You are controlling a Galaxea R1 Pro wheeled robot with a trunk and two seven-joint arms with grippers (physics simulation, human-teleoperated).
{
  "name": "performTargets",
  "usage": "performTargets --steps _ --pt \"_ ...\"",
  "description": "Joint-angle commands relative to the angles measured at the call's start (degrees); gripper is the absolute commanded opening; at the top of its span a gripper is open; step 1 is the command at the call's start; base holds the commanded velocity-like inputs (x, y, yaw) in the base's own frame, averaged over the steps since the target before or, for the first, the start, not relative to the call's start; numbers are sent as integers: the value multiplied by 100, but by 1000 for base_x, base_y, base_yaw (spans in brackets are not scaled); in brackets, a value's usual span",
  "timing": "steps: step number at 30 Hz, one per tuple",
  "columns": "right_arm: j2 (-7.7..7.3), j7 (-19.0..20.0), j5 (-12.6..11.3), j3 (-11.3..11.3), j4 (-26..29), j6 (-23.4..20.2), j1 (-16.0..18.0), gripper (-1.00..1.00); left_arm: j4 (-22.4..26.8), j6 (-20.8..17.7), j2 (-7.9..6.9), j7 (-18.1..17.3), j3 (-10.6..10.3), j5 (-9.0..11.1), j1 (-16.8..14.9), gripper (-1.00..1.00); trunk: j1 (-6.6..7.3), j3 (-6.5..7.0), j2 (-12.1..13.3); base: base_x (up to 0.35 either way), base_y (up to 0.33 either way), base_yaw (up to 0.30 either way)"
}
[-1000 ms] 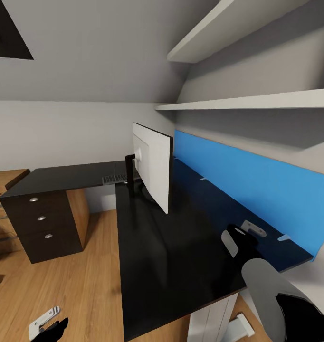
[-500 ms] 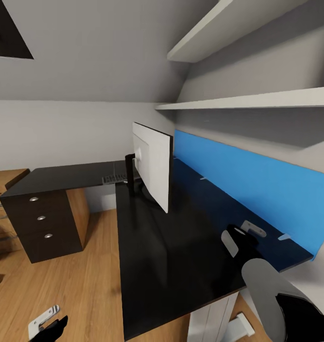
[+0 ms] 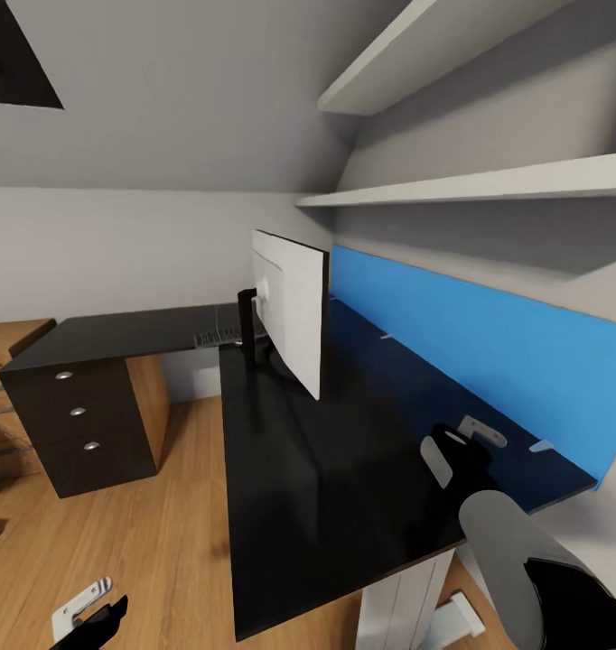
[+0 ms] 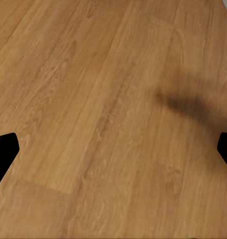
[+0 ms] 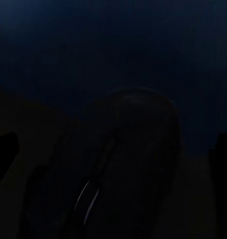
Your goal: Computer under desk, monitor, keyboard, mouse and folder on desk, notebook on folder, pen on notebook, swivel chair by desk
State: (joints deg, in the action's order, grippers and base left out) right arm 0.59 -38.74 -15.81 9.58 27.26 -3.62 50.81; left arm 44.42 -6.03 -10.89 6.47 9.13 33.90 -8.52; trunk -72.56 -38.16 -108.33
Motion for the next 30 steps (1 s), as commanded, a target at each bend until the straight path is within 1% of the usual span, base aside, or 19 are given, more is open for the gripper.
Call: performTargets --steps 1,9,10,30 --pt "2 -2 -106 52 -63 -34 -1 100 14 -35 -4 18 0 57 0 100 0 -7 -2 0 0 0" --pt "2 -2 -106 52 -63 -35 -1 100 14 -30 -9 12 1 64 0 100 0 -7 -2 0 0 0" --pt "2 -2 -106 52 -63 -36 -1 -100 14 -30 -9 12 1 64 0 100 0 -7 -2 0 0 0" --pt "-5 -11 -98 52 -54 -34 -1 -100 14 -28 -10 1 1 72 0 100 0 -7 -2 0 0 0"
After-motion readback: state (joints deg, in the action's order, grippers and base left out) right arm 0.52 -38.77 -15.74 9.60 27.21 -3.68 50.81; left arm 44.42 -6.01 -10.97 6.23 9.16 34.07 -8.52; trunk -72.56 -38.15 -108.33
